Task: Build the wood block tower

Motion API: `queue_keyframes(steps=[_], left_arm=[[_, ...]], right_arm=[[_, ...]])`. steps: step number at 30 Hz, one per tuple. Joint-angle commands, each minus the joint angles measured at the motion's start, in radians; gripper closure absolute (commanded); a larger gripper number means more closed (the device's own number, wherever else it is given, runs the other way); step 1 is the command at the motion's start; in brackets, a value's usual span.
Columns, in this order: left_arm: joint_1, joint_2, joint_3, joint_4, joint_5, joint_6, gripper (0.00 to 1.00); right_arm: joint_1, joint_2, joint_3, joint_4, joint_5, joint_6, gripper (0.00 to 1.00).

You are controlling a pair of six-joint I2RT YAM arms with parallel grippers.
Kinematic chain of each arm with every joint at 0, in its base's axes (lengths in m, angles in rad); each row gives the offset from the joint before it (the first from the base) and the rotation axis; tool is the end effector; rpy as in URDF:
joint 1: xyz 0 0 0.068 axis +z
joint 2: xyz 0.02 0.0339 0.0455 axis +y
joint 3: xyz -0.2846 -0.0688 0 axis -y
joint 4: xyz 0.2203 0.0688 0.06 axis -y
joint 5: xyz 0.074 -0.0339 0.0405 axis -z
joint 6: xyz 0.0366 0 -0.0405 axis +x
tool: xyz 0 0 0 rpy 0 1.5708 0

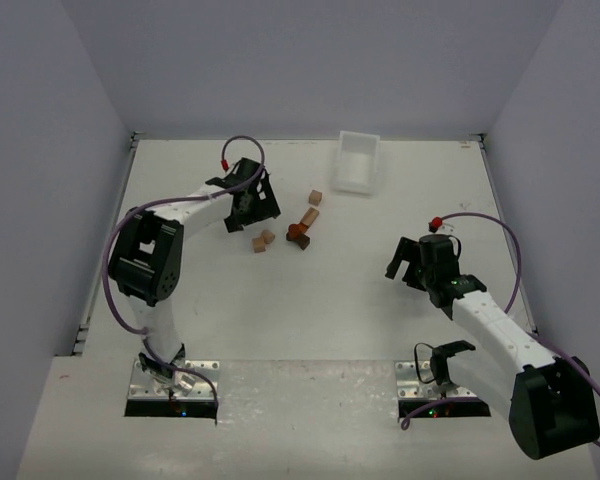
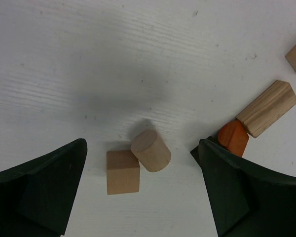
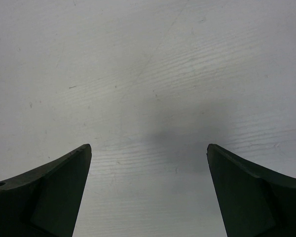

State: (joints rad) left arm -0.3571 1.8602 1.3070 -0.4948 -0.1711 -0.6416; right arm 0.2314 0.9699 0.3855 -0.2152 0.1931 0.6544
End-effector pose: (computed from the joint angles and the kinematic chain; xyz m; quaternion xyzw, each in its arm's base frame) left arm 0.3537 -0.1253 0.2262 -0.1583 0.9496 -0.0508 0.2656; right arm 0.1501 0.0281 0.1979 0.2291 0.8941 0.0797 0.3765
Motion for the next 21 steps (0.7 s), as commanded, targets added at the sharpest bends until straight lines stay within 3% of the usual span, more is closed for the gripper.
queue_keyframes(steps=[1, 6, 13, 21], left_arm=[[-0.012, 0.051, 0.057, 0.042, 0.025, -0.042, 0.08], [-0.013, 0.075, 0.042, 0.057, 0.024, -0.058, 0.12], [-0.016, 0.092, 0.017, 0.104, 0.043, -0.062, 0.25], [-0.043, 0.111, 0.013, 0.114, 0.038, -0.049, 0.31]], right_arm=[[0.003, -0.001, 0.035, 0.009, 0.038, 0.003, 0.01], [0.003, 0.006, 0.036, 0.013, 0.04, 0.005, 0.01], [0.003, 0.021, 0.038, 0.019, 0.037, 0.005, 0.01], [0.002, 0.03, 0.039, 0.02, 0.034, 0.005, 0.01]])
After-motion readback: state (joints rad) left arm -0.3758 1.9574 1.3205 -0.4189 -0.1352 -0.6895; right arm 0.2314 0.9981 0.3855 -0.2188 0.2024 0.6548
